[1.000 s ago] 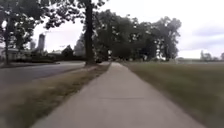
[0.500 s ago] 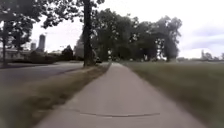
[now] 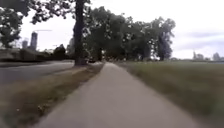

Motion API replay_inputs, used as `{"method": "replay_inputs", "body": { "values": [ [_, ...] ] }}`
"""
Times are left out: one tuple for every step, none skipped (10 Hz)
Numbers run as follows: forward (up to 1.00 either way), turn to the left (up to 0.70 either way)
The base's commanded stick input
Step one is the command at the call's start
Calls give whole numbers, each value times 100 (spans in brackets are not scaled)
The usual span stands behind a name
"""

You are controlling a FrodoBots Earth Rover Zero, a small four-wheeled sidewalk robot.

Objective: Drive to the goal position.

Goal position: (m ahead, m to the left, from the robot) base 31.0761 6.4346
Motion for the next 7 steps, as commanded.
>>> {"method": "replay_inputs", "body": {
  "values": [
    [100,0],
    [100,0],
    [100,0],
    [100,0],
    [100,0],
    [100,0],
    [100,0]
  ]
}}
